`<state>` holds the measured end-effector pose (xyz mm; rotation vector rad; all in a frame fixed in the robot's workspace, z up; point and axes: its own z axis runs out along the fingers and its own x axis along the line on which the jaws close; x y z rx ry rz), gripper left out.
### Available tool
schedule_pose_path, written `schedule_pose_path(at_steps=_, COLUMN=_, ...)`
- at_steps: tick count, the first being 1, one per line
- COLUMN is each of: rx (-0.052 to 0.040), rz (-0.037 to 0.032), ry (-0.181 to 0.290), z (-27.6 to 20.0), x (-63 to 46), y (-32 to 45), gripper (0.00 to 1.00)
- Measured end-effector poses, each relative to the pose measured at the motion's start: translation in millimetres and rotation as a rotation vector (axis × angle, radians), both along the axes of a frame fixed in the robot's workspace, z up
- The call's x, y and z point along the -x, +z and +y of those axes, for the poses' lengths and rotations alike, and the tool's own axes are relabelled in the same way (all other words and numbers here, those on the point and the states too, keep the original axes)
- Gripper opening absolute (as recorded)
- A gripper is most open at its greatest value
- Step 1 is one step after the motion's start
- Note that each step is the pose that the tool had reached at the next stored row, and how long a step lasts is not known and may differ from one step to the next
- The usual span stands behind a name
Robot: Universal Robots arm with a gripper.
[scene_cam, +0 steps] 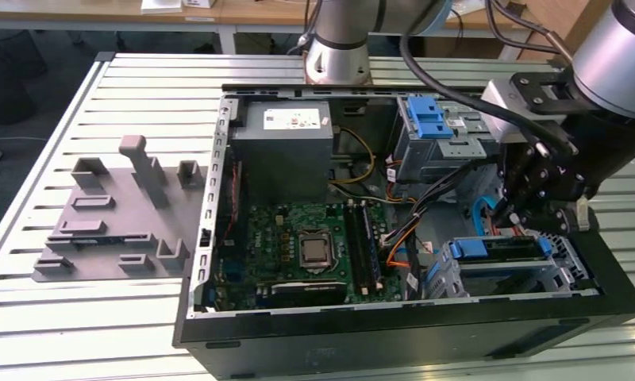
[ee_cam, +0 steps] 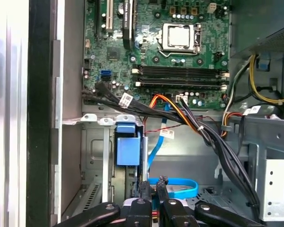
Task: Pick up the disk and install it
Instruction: 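Insert the second disk wire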
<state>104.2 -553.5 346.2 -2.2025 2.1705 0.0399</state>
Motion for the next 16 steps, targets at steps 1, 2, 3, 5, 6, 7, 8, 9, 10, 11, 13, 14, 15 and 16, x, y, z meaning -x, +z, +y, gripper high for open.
schedule_pose_path(at_steps=1, rx=-0.0002, rz=-0.0010, ry=0.001, z=-1.2, x=0.0, y=-0.4, gripper=0.16)
schedule_pose_path(at_steps=2, rx=-0.0001, rz=-0.0023, ry=0.002, z=-2.5, x=0.0, y=-0.9, gripper=0.16)
schedule_pose_path(at_steps=3, rx=-0.0002, rz=-0.0033, ry=0.003, z=-3.5, x=0.0, y=-1.3, gripper=0.16)
schedule_pose_path(at_steps=5, rx=-0.0006, rz=-0.0036, ry=0.003, z=-5.2, x=0.1, y=-2.4, gripper=0.16)
schedule_pose_path(at_steps=6, rx=-0.0005, rz=-0.0036, ry=0.003, z=-6.2, x=0.1, y=-2.8, gripper=0.16)
schedule_pose_path(at_steps=7, rx=-0.0005, rz=-0.0037, ry=0.003, z=-7.0, x=0.1, y=-3.5, gripper=0.16)
schedule_pose_path(at_steps=8, rx=-0.0008, rz=-0.0037, ry=0.003, z=-7.4, x=0.1, y=-4.3, gripper=0.16)
schedule_pose_path(at_steps=9, rx=-0.0008, rz=-0.0037, ry=0.003, z=-7.6, x=0.0, y=-5.1, gripper=0.16)
schedule_pose_path(at_steps=10, rx=-0.0006, rz=-0.0037, ry=0.003, z=-7.8, x=0.0, y=-5.6, gripper=0.16)
schedule_pose_path(at_steps=11, rx=-0.0004, rz=-0.0037, ry=0.003, z=-8.3, x=0.1, y=-6.0, gripper=0.16)
schedule_pose_path(at_steps=13, rx=-0.0006, rz=-0.0037, ry=0.003, z=-9.4, x=0.0, y=-6.6, gripper=0.16)
schedule_pose_path(at_steps=14, rx=-0.0005, rz=-0.0037, ry=0.003, z=-9.9, x=0.0, y=-6.8, gripper=0.16)
schedule_pose_path(at_steps=15, rx=-0.0005, rz=-0.0036, ry=0.003, z=-10.5, x=0.0, y=-7.0, gripper=0.16)
schedule_pose_path(at_steps=16, rx=-0.0006, rz=-0.0037, ry=0.003, z=-10.7, x=0.0, y=-7.3, gripper=0.16)
